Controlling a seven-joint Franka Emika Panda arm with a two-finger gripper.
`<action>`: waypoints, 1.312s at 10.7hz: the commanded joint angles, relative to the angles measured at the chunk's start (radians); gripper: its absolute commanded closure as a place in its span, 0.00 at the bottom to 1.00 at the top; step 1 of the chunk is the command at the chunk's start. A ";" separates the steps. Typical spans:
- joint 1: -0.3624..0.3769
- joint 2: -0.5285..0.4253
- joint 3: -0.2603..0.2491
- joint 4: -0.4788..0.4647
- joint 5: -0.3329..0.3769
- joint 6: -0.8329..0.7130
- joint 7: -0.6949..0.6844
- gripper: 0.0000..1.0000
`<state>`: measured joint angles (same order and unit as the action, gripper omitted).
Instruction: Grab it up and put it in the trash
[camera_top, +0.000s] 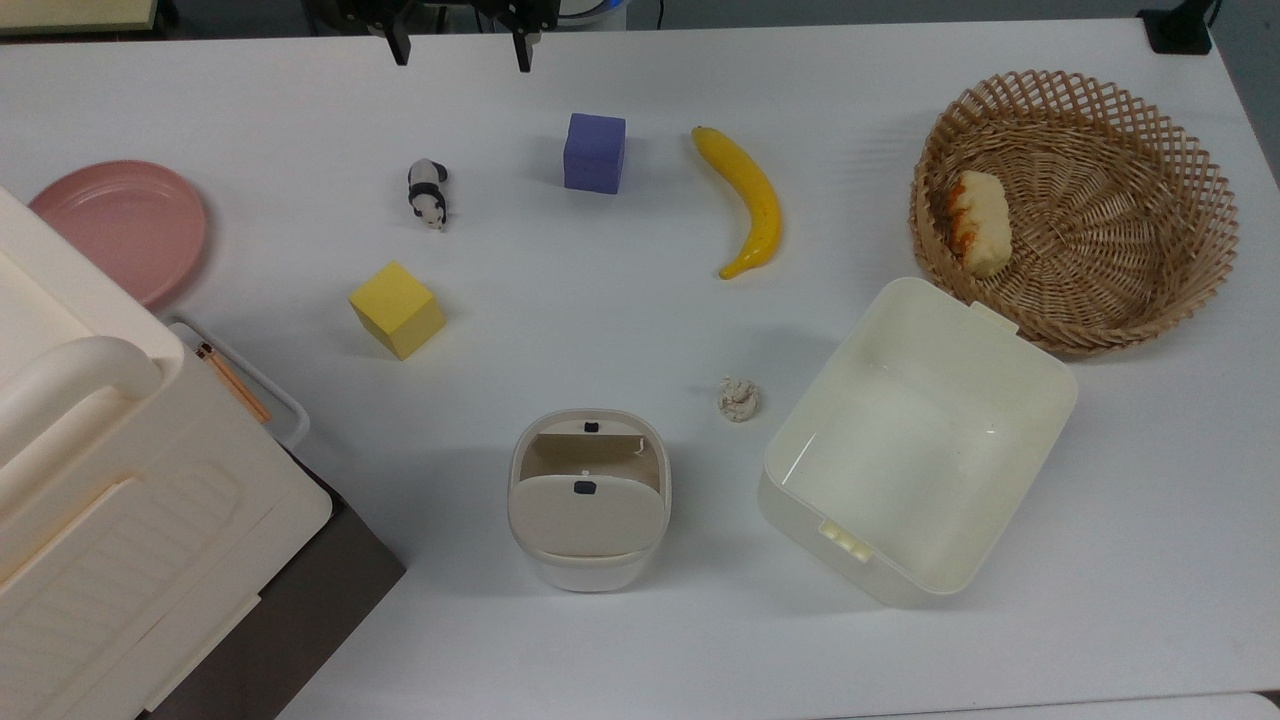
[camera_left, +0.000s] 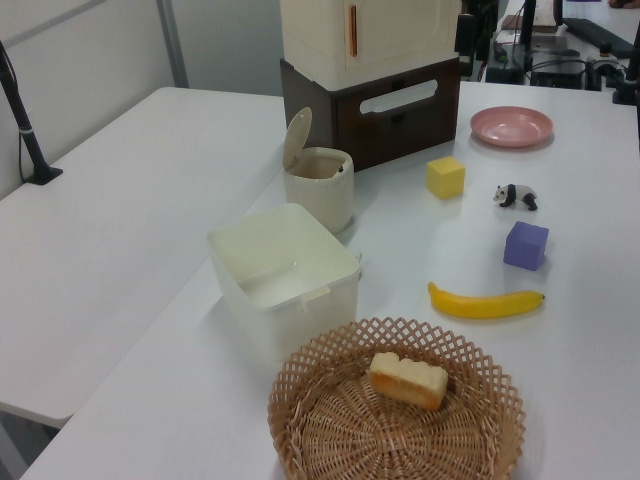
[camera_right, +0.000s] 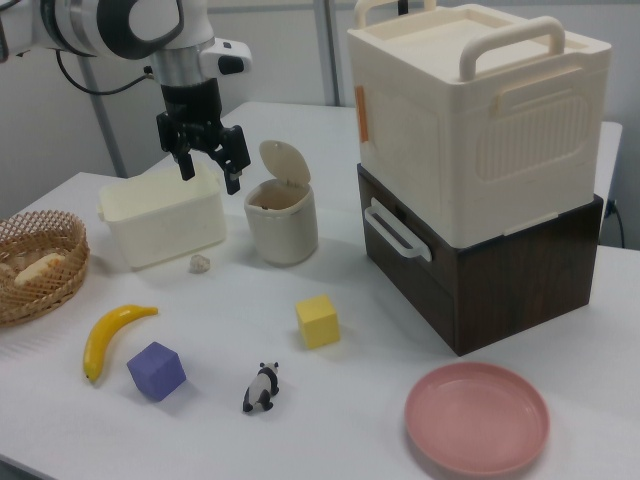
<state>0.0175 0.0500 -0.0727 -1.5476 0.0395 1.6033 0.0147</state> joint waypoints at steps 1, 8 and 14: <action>0.002 -0.004 -0.003 0.012 -0.007 -0.049 -0.004 0.00; 0.012 0.002 0.002 0.011 -0.006 -0.054 -0.007 0.00; 0.059 0.040 -0.005 0.012 -0.009 -0.031 -0.018 0.00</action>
<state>0.0282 0.0670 -0.0629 -1.5492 0.0392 1.5810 0.0114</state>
